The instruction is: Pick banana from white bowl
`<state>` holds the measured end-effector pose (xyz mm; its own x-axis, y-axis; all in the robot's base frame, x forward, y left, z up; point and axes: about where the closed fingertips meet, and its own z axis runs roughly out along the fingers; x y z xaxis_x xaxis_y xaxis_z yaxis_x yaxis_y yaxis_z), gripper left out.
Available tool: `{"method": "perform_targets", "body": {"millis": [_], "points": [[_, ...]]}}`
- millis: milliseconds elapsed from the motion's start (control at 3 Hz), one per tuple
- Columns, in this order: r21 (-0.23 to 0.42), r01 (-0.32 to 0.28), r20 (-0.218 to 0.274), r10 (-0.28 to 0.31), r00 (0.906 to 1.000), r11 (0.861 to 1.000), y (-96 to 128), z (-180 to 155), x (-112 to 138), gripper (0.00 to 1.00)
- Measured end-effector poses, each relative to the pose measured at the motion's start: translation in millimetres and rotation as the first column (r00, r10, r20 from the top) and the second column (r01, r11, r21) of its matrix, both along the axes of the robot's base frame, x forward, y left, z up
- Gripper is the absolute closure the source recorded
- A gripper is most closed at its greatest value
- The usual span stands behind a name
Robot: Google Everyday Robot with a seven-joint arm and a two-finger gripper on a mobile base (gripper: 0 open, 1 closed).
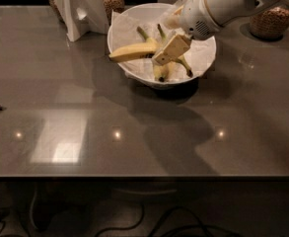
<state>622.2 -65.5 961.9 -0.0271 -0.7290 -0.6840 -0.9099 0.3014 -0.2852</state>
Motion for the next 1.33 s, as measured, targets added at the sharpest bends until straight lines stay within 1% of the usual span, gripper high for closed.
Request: {"method": "perform_targets", "body": {"millis": [667,1000,1333], "points": [[0.042,-0.014,-0.042,0.015,0.9990,0.999,9.9,-16.7,12.7,0.21],[0.051,-0.014,-0.059,0.017,0.9981,0.999,14.8,-24.8,19.4,0.25],[0.055,-0.011,-0.064,0.015,0.9978,0.998,17.3,-29.8,27.5,0.36]]}}
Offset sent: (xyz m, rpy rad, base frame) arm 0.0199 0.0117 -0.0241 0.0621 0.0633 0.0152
